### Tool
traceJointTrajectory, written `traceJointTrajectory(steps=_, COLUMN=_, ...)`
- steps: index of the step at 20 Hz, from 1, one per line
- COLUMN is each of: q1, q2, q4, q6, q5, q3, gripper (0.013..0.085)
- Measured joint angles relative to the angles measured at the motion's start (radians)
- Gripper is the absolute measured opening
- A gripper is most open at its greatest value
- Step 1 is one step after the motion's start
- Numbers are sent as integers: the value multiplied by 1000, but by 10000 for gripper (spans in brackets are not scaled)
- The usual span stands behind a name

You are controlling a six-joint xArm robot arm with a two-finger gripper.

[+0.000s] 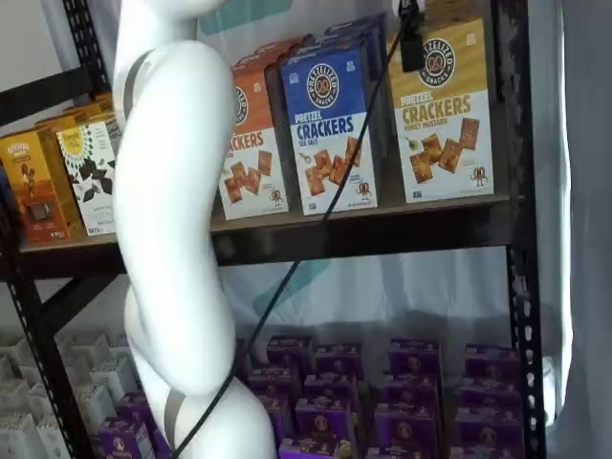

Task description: Retrieve the yellow and white box located on the top shelf, the sixth one from the left

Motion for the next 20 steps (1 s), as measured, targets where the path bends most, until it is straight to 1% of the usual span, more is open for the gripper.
traceJointTrajectory(steps=6, q1=-3, q2=-3, q4=-1, q6=-4, q5=-4, q3=4, gripper=850)
traceJointTrajectory(steps=9, q1=-8, q2=2, q4=2, q6=-6, q5=9, q3=-7, gripper=850)
traceJointTrajectory(steps=15, q1=-6, q2=-4, q4=-13, q6=-10, q5=7, q3=1, gripper=850)
traceJointTrajectory(steps=20, q1=-4, q2=-3, q4=-15, q6=-8, q5=12, q3=-1, gripper=850)
